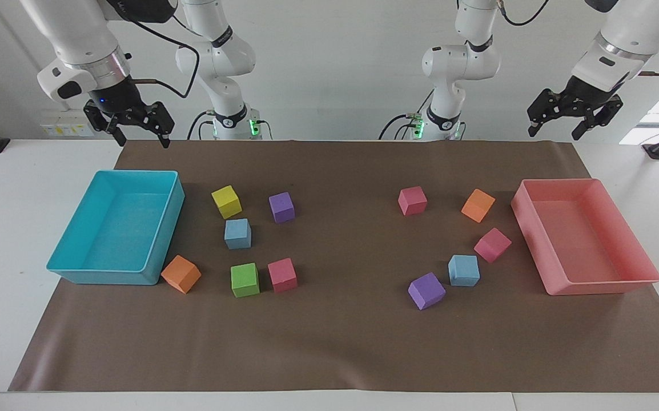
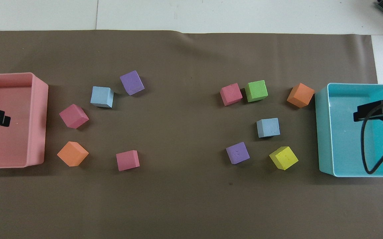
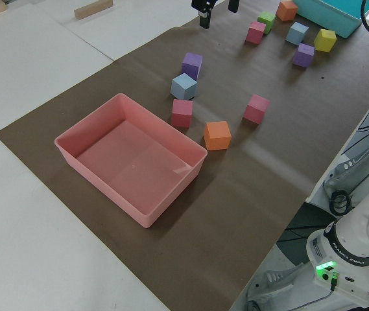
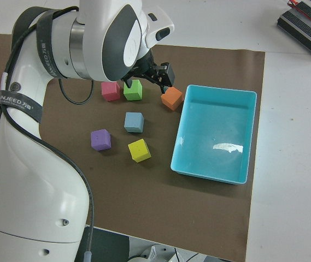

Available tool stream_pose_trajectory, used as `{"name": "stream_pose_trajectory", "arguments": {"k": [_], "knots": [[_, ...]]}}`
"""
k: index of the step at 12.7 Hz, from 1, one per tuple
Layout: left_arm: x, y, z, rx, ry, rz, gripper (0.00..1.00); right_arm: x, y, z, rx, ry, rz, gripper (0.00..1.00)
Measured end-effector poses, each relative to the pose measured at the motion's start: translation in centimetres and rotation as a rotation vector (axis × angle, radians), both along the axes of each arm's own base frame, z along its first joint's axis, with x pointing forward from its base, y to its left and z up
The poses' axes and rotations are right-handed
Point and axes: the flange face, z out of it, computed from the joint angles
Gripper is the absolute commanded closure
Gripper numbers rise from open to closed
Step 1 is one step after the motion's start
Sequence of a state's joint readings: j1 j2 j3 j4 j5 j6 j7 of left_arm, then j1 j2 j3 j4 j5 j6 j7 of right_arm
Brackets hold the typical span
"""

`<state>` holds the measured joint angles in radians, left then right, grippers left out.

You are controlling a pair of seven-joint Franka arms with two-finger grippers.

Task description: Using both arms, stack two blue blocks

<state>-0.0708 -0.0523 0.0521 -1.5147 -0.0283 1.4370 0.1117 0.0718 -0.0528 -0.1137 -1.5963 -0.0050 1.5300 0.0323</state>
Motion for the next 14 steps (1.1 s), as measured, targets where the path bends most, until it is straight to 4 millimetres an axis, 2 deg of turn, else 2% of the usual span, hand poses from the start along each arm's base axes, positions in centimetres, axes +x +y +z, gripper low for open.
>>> {"name": "stream_pose_trajectory", "arguments": {"k": [4, 6, 7, 8, 9, 10, 14], "knots": [[0.0, 0.0, 0.0, 0.0, 0.0, 0.0, 0.0, -0.3, -0.5, 0.2, 0.0, 0.007, -0.009, 0.0], [0.0, 0.0, 0.0, 0.0, 0.0, 0.0, 0.0, -0.4, 0.2, 0.5, 0.0, -0.003, 0.005, 0.0], [0.0, 0.0, 0.0, 0.0, 0.0, 0.0, 0.0, -0.2, 0.9, 0.2, 0.0, -0.013, 0.018, 0.0], [0.0, 0.0, 0.0, 0.0, 0.0, 0.0, 0.0, 0.3, 2.2, -1.0, 0.0, -0.025, 0.042, 0.0], [0.0, 0.0, 0.0, 0.0, 0.0, 0.0, 0.0, 1.2, 3.6, -3.0, -0.001, -0.042, 0.067, 0.0], [0.0, 0.0, 0.0, 0.0, 0.0, 0.0, 0.0, 2.2, 5.3, -5.9, -0.002, -0.056, 0.096, 0.0], [0.0, 0.0, 0.0, 0.0, 0.0, 0.0, 0.0, 6.6, 11.9, -18.3, -0.018, -0.054, 0.198, 0.0]]}}
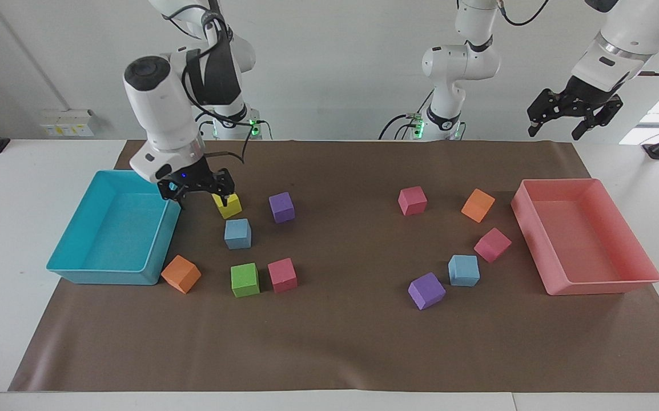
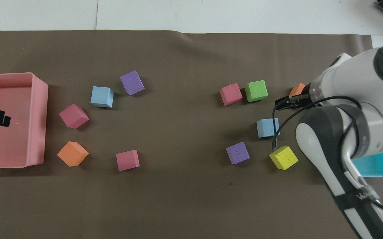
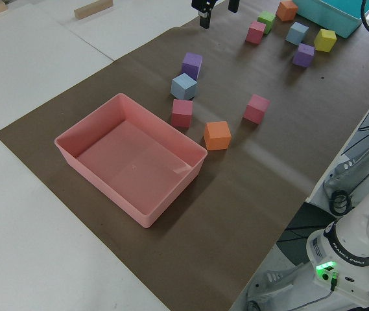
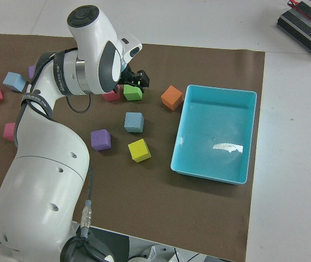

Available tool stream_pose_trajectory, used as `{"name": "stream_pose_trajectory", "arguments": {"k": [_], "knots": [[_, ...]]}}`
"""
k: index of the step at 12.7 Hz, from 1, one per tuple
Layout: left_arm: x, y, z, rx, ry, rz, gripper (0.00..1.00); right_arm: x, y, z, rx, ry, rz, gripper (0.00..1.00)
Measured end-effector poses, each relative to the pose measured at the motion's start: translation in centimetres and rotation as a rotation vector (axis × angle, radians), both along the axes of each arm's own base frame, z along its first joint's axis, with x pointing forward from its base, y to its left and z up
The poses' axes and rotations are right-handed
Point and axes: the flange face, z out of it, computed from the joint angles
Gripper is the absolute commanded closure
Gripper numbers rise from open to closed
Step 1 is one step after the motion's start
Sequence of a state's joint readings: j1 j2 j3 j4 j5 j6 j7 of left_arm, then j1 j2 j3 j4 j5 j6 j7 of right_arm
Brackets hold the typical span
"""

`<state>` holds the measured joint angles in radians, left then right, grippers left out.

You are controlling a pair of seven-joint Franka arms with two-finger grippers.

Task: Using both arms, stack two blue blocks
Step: 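Reach the right gripper down and grasp the light blue cube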

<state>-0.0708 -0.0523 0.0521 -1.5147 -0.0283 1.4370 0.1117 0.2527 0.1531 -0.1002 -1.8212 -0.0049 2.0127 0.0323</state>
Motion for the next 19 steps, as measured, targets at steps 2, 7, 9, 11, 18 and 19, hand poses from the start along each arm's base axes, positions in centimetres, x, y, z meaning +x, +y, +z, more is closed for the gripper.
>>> {"name": "stream_pose_trajectory", "arguments": {"k": [2, 7, 9, 11, 18, 19], "knots": [[0.0, 0.0, 0.0, 0.0, 0.0, 0.0, 0.0, 0.7, 0.5, -4.5, -0.006, -0.002, 0.021, 0.0], [0.0, 0.0, 0.0, 0.0, 0.0, 0.0, 0.0, -1.4, 0.6, -10.4, 0.048, 0.055, 0.117, 0.0], [0.0, 0.0, 0.0, 0.0, 0.0, 0.0, 0.0, -2.3, 0.3, -12.7, 0.045, 0.065, 0.136, 0.0], [0.0, 0.0, 0.0, 0.0, 0.0, 0.0, 0.0, -2.9, 0.1, -14.0, 0.042, 0.071, 0.142, 0.0], [0.0, 0.0, 0.0, 0.0, 0.0, 0.0, 0.0, -3.8, -0.1, -15.5, 0.045, 0.07, 0.08, 1.0], [0.0, 0.0, 0.0, 0.0, 0.0, 0.0, 0.0, -3.7, 0.0, -15.4, 0.045, 0.067, 0.064, 1.0]]}}
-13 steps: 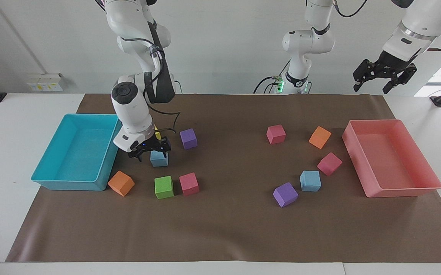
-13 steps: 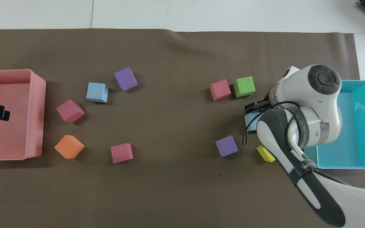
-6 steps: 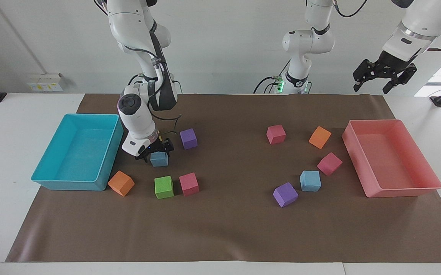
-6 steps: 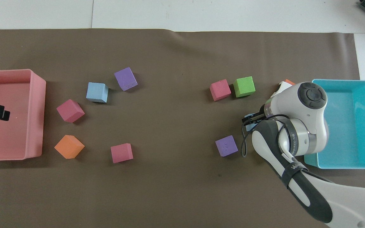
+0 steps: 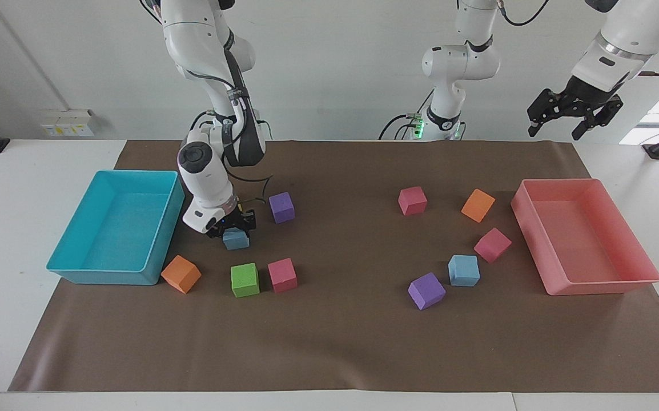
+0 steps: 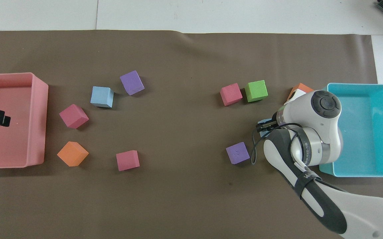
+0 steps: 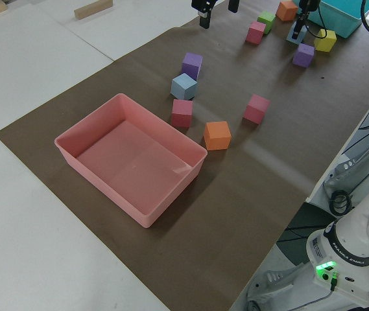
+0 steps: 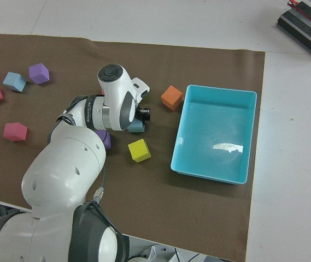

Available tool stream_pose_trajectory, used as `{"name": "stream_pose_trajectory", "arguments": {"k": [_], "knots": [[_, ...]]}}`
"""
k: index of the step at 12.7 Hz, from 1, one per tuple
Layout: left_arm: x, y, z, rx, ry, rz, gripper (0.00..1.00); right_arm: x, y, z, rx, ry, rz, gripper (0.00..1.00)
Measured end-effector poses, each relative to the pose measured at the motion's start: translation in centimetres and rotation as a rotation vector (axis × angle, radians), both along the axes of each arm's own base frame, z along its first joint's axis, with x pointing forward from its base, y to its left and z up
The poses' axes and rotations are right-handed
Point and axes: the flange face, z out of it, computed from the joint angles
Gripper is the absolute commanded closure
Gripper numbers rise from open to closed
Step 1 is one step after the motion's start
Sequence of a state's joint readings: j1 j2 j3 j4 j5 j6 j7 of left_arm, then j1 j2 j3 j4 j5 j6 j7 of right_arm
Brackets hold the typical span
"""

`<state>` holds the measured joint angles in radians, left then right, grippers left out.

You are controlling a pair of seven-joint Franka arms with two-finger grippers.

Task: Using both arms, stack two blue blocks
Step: 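Reach the right gripper down and grasp the light blue cube, then carry the blue cube to the table center and release it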

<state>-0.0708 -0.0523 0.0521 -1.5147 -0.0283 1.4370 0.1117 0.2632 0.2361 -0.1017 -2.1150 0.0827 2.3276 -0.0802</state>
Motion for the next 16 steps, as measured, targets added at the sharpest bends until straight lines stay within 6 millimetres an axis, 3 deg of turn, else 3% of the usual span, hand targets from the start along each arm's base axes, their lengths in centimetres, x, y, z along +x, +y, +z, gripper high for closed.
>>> {"name": "stream_pose_trajectory", "arguments": {"k": [3, 7, 9, 13, 16], "knots": [[0.0, 0.0, 0.0, 0.0, 0.0, 0.0, 0.0, 0.5, 0.4, 1.2, 0.002, 0.007, -0.005, 1.0], [0.0, 0.0, 0.0, 0.0, 0.0, 0.0, 0.0, 2.7, 1.2, 8.4, 0.013, 0.03, -0.003, 1.0], [0.0, 0.0, 0.0, 0.0, 0.0, 0.0, 0.0, 3.4, 2.5, 11.0, 0.021, 0.019, -0.033, 1.0], [0.0, 0.0, 0.0, 0.0, 0.0, 0.0, 0.0, 3.1, 8.4, 12.4, 0.03, -0.002, -0.066, 1.0], [0.0, 0.0, 0.0, 0.0, 0.0, 0.0, 0.0, 4.4, 15.7, 10.7, 0.024, -0.006, -0.116, 1.0]]}}
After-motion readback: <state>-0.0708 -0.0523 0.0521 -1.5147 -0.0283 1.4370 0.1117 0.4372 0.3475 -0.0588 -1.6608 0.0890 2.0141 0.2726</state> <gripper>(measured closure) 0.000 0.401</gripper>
